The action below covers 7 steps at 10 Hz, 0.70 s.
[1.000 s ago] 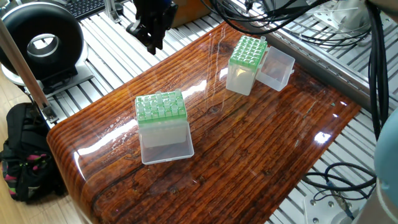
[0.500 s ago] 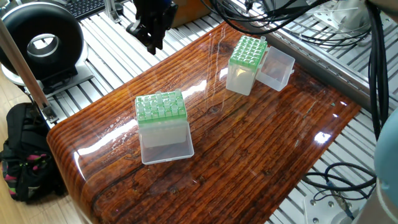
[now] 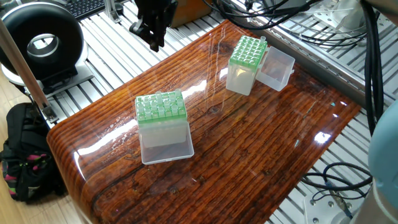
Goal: Transfer all large pipette tips from one holder to another
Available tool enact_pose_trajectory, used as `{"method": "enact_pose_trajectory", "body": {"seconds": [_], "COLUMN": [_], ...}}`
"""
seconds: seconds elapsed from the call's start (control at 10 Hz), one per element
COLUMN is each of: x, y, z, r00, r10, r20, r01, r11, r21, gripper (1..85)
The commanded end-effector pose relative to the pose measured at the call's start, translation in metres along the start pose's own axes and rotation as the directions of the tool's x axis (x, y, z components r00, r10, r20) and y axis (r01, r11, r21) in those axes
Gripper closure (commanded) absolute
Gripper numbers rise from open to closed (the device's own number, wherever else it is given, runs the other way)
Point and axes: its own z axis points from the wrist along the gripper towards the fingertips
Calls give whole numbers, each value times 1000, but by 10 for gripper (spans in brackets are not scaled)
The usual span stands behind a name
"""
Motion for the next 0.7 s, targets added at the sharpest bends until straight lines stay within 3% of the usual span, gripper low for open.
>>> {"method": "enact_pose_trajectory", "body": {"seconds": [0.0, 0.2, 0.4, 0.6], "x": [-14, -26, -22, -17], "y": [46, 39, 34, 31], "z": [20, 43, 48, 56], "r00": [998, 997, 997, 996], "r10": [58, 62, 80, 90], "r20": [17, 49, 12, -9], "r01": [-57, -62, -80, -90], "r11": [998, 998, 997, 996], "r21": [-24, -9, 22, 28], "gripper": [590, 587, 567, 547]}}
